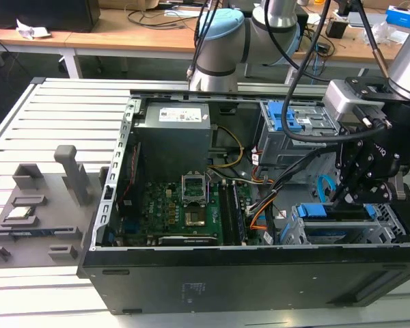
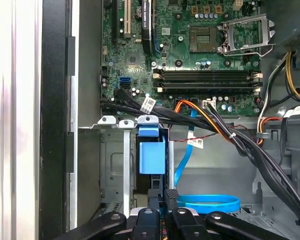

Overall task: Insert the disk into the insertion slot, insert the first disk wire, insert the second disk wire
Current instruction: 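Insert the second disk wire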

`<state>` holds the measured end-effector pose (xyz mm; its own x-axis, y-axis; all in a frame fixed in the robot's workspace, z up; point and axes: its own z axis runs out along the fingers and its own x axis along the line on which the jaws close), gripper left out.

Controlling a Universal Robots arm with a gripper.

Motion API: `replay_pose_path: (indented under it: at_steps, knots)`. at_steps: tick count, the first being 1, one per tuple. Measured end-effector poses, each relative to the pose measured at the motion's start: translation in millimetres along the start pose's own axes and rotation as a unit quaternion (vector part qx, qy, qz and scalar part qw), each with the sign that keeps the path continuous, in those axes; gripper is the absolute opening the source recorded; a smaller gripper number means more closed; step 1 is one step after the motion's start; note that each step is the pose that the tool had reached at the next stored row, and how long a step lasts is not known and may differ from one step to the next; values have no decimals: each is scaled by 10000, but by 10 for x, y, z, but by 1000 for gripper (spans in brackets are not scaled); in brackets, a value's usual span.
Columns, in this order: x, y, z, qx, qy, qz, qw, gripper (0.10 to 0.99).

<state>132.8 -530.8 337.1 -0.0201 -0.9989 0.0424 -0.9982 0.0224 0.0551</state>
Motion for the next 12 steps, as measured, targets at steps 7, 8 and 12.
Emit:
replay_pose_path:
  at_steps: [7, 8, 12]
  knots:
    - [2, 3, -43, 0, 0, 0, 10000, 239]
    - [3, 4, -77, 1, 2, 0, 10000, 239]
    - [-3, 17, -285, 2, 2, 1, 10000, 224]
